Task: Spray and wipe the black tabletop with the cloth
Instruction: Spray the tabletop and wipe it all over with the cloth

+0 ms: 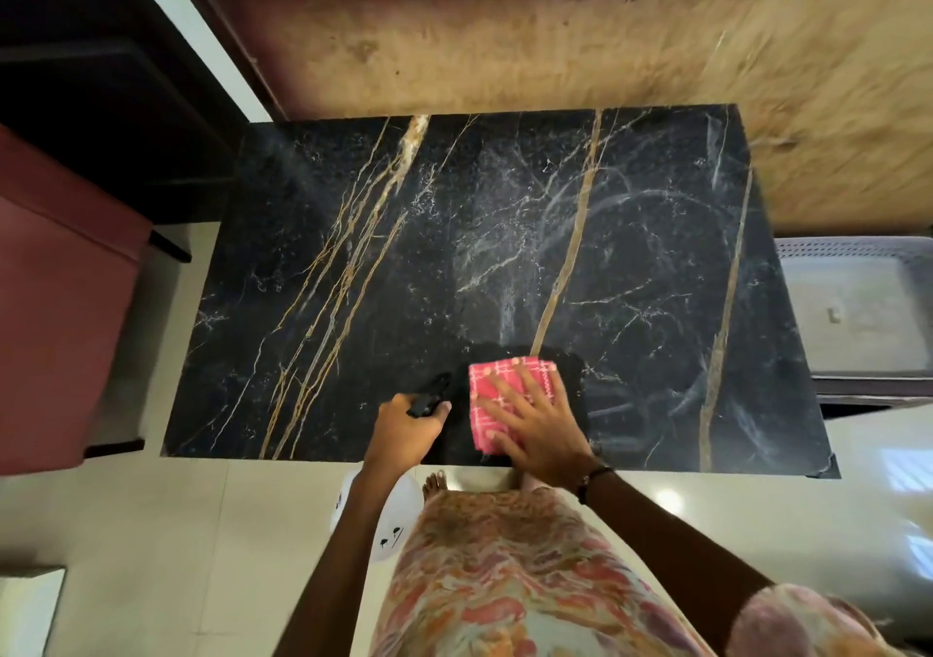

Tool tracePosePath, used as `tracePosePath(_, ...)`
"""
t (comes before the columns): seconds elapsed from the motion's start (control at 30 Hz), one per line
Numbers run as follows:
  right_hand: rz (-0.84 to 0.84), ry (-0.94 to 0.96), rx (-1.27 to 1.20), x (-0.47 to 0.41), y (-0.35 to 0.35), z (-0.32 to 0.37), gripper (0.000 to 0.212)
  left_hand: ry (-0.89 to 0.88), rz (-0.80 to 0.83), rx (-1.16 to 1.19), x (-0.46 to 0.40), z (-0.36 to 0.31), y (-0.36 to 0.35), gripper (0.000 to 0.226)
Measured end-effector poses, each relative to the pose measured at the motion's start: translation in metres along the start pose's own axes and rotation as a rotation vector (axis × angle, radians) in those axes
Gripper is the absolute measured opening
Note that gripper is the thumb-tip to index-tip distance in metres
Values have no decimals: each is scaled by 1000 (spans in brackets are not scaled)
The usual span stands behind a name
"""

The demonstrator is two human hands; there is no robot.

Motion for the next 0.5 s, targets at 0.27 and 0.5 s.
tracePosePath(0.27, -26, 123, 57, 41, 0, -75, 49, -28, -3, -24, -5, -22, -12, 19)
tracePosePath(0.5, -39, -107, -37, -53, 29, -44, 52, -27, -10, -31, -12, -34, -13, 23)
Point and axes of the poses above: each hand's wrist, its own x-axis away from the middle knuckle, its own y-axis out of the back of the hand, z = x × y, the point moved 1 cm from there along -x, towards the middle knuckle, and after that the axes turned 4 degrees about -y, right-handed, at the moved point
